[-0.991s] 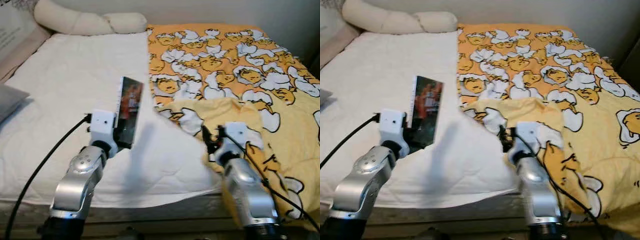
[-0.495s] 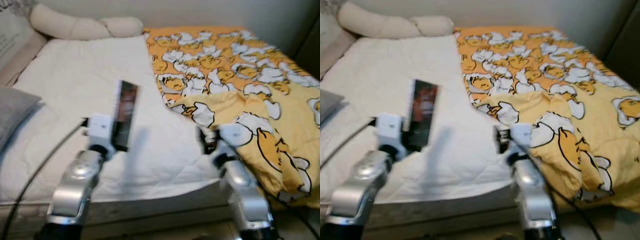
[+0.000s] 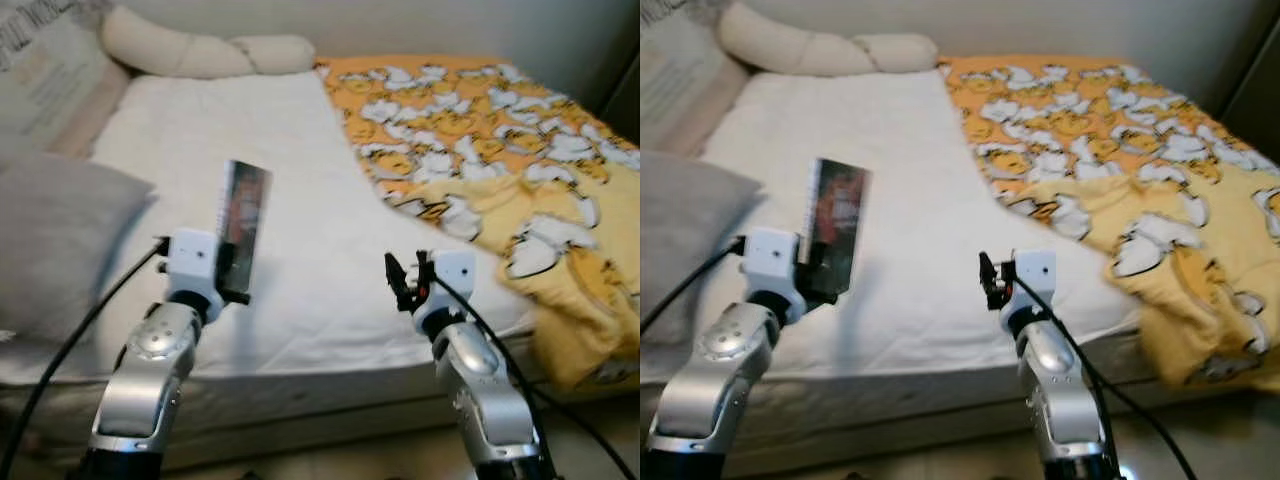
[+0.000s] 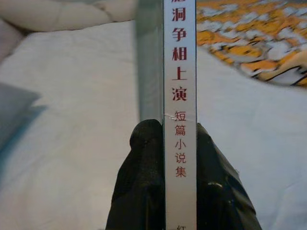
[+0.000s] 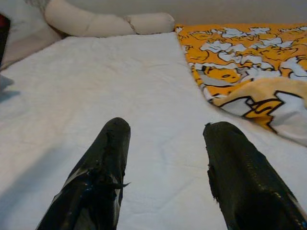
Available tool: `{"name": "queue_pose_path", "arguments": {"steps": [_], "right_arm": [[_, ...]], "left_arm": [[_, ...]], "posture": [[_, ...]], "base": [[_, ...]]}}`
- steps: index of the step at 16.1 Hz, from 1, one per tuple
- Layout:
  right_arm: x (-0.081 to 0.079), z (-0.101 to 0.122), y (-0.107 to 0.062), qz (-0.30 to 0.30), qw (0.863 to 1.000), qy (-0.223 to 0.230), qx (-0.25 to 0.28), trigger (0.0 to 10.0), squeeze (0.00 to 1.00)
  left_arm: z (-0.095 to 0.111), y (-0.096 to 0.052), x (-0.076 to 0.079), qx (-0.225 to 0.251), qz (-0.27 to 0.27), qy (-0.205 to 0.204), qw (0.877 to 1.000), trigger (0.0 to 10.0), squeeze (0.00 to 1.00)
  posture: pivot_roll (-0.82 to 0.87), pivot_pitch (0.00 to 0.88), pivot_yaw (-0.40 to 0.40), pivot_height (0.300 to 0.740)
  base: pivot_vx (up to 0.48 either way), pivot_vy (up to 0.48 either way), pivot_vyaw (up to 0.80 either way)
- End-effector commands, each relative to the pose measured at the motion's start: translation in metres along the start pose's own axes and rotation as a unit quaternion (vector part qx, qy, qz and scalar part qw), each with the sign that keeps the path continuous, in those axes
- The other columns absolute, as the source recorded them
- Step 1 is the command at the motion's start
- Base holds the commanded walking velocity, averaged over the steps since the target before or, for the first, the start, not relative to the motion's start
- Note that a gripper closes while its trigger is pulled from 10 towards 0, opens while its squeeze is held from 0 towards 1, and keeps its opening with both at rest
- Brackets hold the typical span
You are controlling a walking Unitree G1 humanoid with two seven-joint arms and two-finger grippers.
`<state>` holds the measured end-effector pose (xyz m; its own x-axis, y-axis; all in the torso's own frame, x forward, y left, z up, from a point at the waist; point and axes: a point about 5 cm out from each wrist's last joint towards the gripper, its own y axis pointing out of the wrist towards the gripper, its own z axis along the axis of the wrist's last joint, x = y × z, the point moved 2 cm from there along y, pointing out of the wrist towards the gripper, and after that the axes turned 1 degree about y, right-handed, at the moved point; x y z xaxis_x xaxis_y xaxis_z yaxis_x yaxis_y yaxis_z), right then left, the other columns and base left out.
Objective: Clean up the room
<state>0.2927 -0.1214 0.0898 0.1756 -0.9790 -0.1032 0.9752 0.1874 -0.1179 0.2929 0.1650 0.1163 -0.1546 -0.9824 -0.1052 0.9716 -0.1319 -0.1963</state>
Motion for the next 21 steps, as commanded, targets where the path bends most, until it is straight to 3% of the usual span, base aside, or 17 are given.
{"name": "queue_pose_path", "arguments": {"steps": [1,3,8,11,16,21], "right_arm": [[0.008,0.001,-0.001,-0.013,1.000,0.003,-0.001,10.0,0.00],[0.008,0.000,-0.002,-0.016,1.000,0.011,-0.003,10.0,0.00],[0.011,-0.002,-0.003,-0.020,0.998,0.055,-0.016,10.0,0.00],[0.012,0.003,-0.001,-0.025,0.999,0.032,-0.001,10.0,0.00],[0.010,0.001,0.000,-0.018,0.999,0.048,-0.009,10.0,0.00],[0.010,0.002,0.003,-0.011,0.999,0.036,-0.008,10.0,0.00]], "left_arm": [[0.014,0.001,0.010,0.029,-0.017,0.003,0.999,10.0,0.00],[0.014,0.001,0.010,0.029,-0.017,0.004,0.999,10.0,0.00],[0.023,0.001,0.010,0.046,-0.017,-0.003,0.999,10.0,0.00],[0.024,0.003,0.008,0.051,-0.016,-0.003,0.999,10.0,0.00],[0.025,0.004,0.010,0.052,-0.022,-0.002,0.998,10.0,0.00],[0.026,0.005,0.009,0.051,-0.023,0.002,0.998,10.0,0.00]], "posture": [[0.02,0.000,0.009,0.740],[0.02,0.000,0.009,0.740],[0.02,0.000,0.010,0.740],[0.02,0.000,0.012,0.740],[0.02,0.000,0.012,0.740],[0.03,0.000,0.012,0.740]], "base": [[0.000,0.480,0.00],[0.000,0.480,0.00],[0.000,0.000,0.00],[0.000,0.000,0.00],[0.300,0.000,0.00],[0.326,0.000,-0.44]]}}
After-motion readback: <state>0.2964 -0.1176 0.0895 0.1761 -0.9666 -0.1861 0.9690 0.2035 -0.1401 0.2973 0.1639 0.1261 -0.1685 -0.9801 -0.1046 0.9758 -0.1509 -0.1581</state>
